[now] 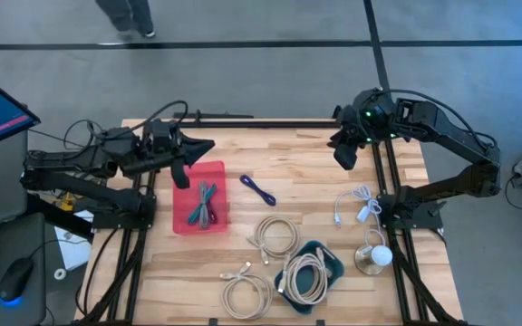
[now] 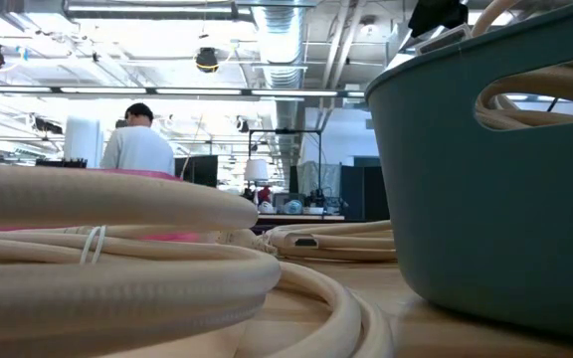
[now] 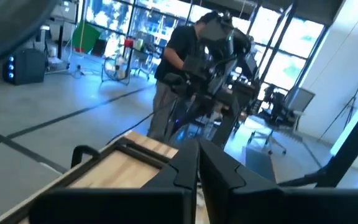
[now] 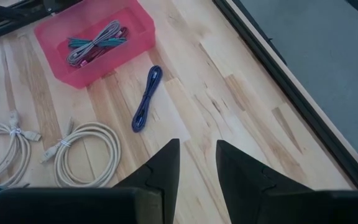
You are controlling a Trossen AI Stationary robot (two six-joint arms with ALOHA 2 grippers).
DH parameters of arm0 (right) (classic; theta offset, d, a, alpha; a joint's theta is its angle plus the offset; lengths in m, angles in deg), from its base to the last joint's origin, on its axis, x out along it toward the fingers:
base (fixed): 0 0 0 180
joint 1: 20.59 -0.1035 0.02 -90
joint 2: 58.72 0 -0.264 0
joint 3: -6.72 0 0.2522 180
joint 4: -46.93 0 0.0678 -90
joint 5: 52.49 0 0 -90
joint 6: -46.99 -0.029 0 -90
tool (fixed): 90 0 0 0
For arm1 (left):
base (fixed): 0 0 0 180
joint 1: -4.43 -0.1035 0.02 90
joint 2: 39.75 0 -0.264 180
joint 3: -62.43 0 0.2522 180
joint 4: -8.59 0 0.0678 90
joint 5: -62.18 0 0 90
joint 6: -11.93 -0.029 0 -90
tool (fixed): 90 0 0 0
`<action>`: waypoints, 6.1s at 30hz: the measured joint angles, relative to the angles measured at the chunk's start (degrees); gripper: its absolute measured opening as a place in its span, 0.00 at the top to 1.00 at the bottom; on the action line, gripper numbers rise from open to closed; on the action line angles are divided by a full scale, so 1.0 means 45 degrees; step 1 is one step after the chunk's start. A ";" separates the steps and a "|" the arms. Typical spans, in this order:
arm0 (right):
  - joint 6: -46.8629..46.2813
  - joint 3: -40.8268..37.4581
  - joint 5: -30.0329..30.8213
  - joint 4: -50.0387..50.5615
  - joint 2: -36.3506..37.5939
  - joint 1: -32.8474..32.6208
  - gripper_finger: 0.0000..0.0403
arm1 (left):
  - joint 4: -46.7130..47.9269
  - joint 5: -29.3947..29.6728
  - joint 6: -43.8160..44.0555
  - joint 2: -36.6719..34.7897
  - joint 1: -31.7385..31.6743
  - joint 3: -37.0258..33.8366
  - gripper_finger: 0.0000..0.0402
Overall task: Pick & Place USB Port
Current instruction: Put the white HDMI cable into the blue bin, then put the purple charger cable into the red bin
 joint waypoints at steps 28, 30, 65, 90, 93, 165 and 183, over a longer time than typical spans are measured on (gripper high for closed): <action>-0.4130 0.4994 0.2444 0.3051 -0.5433 -0.4739 0.52 | 0.2871 0.0662 -0.1031 -0.2544 0.0063 -0.0005 0.89; -0.5080 0.5236 0.2402 0.3434 -0.5978 -0.4966 0.48 | 0.2915 0.0231 -0.0992 -0.2668 0.0063 -0.0005 0.88; -0.8979 0.5231 0.1550 0.3098 -1.3721 -0.6767 0.46 | 0.3047 -0.2977 -0.0681 -0.2623 0.0063 -0.0005 0.89; -0.6663 0.5226 0.1808 0.3134 -1.5171 -0.6480 0.93 | 0.3068 -0.2977 -0.0691 -0.2623 0.0063 -0.0005 0.89; -0.6627 0.5202 0.2369 0.3674 -1.4844 -0.6477 0.95 | 0.3066 -0.2973 -0.0691 -0.2623 0.0063 -0.0005 0.89; -2.0816 -0.1749 0.0983 0.0558 -0.7713 -1.3063 0.95 | 0.3051 -0.2966 -0.1036 -0.2623 0.0062 -0.0005 0.89; -1.7866 -0.0239 -0.2305 0.1698 -0.7708 -1.2255 0.52 | 0.3050 -0.2963 -0.1036 -0.2623 0.0058 -0.0005 0.89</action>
